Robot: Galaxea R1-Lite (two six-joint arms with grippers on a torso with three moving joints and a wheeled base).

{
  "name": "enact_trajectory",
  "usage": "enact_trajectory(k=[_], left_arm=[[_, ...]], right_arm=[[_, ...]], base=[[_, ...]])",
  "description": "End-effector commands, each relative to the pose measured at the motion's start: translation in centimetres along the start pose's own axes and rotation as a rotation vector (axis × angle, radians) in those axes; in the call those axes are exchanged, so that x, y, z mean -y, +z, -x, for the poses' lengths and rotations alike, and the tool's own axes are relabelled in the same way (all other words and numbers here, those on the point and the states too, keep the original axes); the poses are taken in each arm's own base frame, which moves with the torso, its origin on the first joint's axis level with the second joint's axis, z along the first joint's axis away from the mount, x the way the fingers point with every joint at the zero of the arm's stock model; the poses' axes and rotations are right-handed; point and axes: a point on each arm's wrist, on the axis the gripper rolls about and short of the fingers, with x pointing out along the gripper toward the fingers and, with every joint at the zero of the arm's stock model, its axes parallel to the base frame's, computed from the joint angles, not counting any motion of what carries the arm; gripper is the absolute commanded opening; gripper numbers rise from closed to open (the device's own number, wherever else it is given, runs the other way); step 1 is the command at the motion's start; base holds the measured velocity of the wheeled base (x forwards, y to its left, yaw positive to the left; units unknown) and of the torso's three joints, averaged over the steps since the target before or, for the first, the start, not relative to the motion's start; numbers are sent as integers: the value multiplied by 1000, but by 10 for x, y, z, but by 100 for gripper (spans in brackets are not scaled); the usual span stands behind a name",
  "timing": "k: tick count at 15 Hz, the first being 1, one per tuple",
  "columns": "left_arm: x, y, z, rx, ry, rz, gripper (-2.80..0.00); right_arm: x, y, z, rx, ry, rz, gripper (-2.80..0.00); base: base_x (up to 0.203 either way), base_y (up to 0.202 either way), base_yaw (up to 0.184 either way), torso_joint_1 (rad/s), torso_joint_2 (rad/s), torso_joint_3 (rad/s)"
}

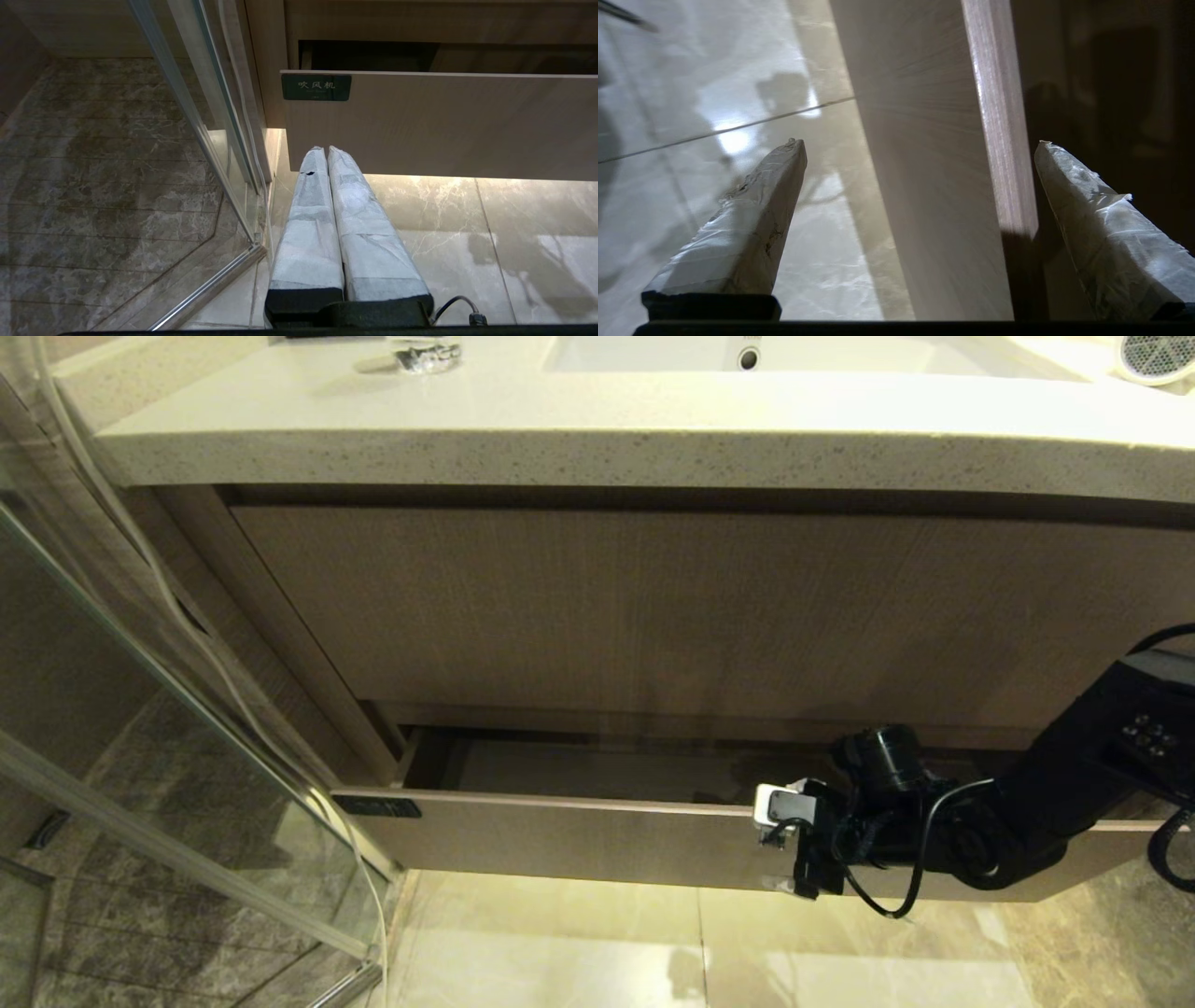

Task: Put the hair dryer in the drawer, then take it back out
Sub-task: Pull open the drawer

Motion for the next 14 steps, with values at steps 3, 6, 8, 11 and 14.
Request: enact_trajectory(k=[3,6,8,11,14], left_arm=[[0,0,0,0,0,0,-280],[0,0,0,0,0,0,-280],[0,0,0,0,0,0,-280],[0,0,0,0,0,0,-280],[0,0,0,0,0,0,-280]], right_arm=[[-16,6,69,-16,3,10,0],[-32,4,110,-69,-50,18,0],[-39,6,138,-82,-74,26,0],[-52,9,189,-68,-118,57,0],[-75,8,244,-28,-197,77,0]], base=[[0,0,0,0,0,0],[0,0,0,0,0,0],[0,0,0,0,0,0],[0,0,0,0,0,0],[0,0,0,0,0,0]])
